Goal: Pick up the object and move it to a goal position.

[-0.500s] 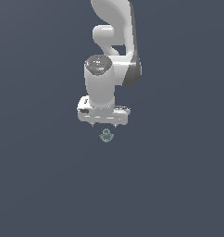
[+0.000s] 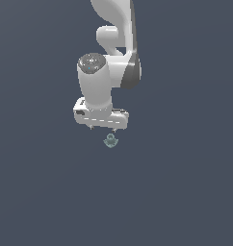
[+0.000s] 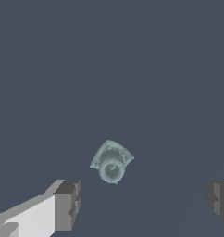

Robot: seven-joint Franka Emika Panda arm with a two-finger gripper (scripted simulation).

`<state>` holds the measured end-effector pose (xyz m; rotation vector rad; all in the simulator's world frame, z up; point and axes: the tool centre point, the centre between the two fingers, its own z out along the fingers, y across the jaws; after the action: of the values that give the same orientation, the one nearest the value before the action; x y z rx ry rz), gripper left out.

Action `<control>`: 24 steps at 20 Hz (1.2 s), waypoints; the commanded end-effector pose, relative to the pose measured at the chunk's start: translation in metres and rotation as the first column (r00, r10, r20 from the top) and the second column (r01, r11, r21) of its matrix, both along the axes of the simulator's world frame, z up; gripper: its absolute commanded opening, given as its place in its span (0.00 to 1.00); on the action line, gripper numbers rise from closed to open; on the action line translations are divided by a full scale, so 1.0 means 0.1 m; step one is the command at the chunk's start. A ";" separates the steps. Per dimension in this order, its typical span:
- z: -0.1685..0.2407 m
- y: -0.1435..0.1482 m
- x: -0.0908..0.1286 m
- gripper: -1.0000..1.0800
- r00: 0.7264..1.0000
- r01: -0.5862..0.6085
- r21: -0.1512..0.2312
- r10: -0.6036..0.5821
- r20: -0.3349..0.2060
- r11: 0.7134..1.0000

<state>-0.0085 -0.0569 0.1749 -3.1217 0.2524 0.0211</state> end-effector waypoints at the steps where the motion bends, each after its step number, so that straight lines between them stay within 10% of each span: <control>1: 0.02 -0.05 0.00 0.96 1.000 0.013 0.003 -0.013 0.004 1.000; 24: -0.47 0.15 -0.14 0.96 0.949 0.315 0.000 -0.315 0.004 0.949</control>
<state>-0.0208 -0.0436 0.1339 -3.0534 0.6867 0.0135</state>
